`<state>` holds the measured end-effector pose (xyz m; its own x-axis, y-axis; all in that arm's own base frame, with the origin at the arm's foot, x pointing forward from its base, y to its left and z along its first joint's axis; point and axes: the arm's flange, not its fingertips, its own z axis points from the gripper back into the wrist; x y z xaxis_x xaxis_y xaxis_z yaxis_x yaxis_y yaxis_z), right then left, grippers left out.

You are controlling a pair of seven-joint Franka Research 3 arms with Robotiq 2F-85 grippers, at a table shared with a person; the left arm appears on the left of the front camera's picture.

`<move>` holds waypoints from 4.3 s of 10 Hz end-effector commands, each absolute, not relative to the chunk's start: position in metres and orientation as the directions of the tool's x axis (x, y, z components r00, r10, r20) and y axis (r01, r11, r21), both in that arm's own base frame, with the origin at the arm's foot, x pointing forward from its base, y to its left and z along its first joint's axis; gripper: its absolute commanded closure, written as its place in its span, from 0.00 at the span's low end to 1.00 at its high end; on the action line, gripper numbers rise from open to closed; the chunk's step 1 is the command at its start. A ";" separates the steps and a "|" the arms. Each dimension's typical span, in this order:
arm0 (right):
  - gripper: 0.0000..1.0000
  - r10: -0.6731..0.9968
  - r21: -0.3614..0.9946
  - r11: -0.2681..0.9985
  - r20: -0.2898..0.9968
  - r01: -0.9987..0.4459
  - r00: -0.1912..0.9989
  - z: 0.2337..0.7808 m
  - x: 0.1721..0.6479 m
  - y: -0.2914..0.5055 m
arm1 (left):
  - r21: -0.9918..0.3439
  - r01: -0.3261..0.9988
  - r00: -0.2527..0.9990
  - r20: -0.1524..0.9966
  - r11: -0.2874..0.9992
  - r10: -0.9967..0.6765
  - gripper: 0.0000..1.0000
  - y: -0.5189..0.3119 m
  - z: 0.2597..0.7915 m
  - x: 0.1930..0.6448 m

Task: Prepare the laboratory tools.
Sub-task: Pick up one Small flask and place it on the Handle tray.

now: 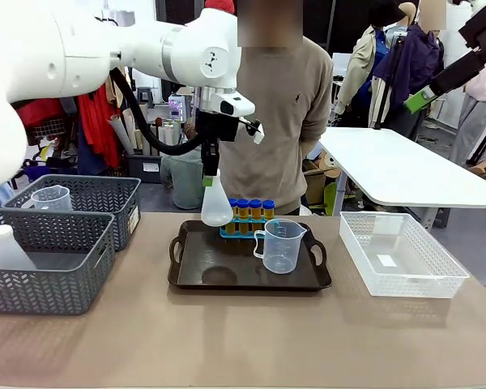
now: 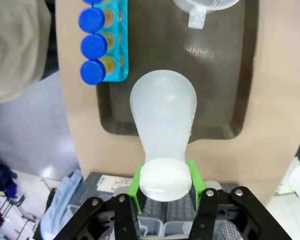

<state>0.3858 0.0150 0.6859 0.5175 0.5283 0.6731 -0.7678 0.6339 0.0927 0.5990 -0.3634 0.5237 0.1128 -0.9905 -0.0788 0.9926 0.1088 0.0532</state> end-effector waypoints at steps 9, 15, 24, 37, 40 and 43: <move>0.00 0.519 0.103 0.634 0.678 -0.766 0.521 0.687 0.386 0.016 | -0.043 0.998 0.038 -0.115 0.043 -0.993 1.00 -0.380 0.472 0.610; 0.00 0.519 0.103 0.634 0.678 -0.766 0.521 0.687 0.386 0.016 | -0.127 0.991 0.017 -0.131 0.033 -0.991 1.00 -0.394 0.446 0.607; 0.00 0.519 0.103 0.634 0.678 -0.766 0.521 0.687 0.386 0.016 | -0.142 0.989 0.008 -0.131 0.027 -0.991 0.63 -0.397 0.436 0.604; 0.00 0.519 0.103 0.634 0.678 -0.766 0.521 0.687 0.386 0.016 | -0.148 0.987 0.045 -0.094 0.059 -0.995 0.00 -0.384 0.458 0.593; 0.00 0.519 0.103 0.634 0.678 -0.766 0.521 0.687 0.386 0.016 | -0.125 0.991 0.040 -0.108 0.053 -0.993 0.00 -0.389 0.453 0.596; 0.00 0.519 0.103 0.634 0.678 -0.766 0.521 0.687 0.386 0.016 | -0.125 0.991 0.040 -0.108 0.053 -0.993 0.00 -0.389 0.453 0.596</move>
<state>0.3858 0.0150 0.6858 0.5175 0.5284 0.6731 -0.7678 0.6339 0.0928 0.5955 -0.3898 0.4509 0.0401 -0.9936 -0.1058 0.9899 0.0539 -0.1311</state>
